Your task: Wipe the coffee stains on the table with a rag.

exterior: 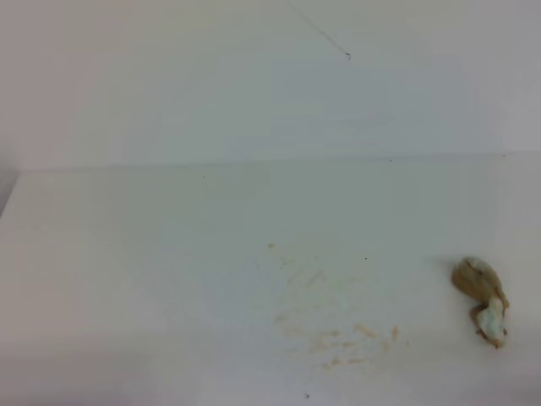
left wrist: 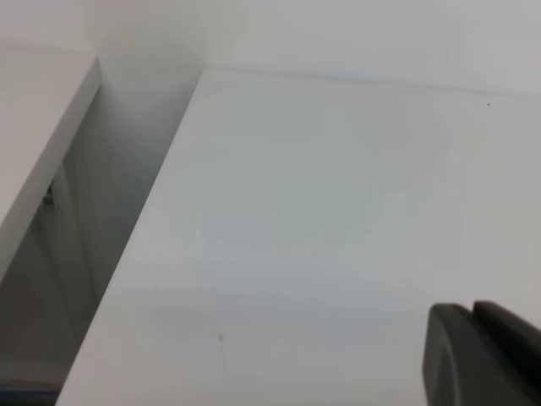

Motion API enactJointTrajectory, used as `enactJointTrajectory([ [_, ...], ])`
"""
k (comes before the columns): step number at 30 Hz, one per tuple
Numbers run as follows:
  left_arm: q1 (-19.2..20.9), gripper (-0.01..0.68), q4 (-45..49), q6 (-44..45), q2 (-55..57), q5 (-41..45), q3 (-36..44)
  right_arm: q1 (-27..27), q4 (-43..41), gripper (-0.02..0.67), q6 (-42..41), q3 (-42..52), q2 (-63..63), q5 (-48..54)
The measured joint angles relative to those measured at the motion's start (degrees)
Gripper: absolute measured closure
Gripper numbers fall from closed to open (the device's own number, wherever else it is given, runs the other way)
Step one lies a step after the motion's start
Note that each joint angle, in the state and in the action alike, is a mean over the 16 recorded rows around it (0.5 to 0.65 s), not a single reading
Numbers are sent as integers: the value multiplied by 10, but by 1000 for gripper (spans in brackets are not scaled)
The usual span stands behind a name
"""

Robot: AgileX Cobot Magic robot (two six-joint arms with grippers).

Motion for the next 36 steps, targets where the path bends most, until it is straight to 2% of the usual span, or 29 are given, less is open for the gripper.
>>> enactJointTrajectory([
  [36, 0, 671, 0, 0, 0, 0, 0, 0, -2, 650, -4, 0, 1, 0],
])
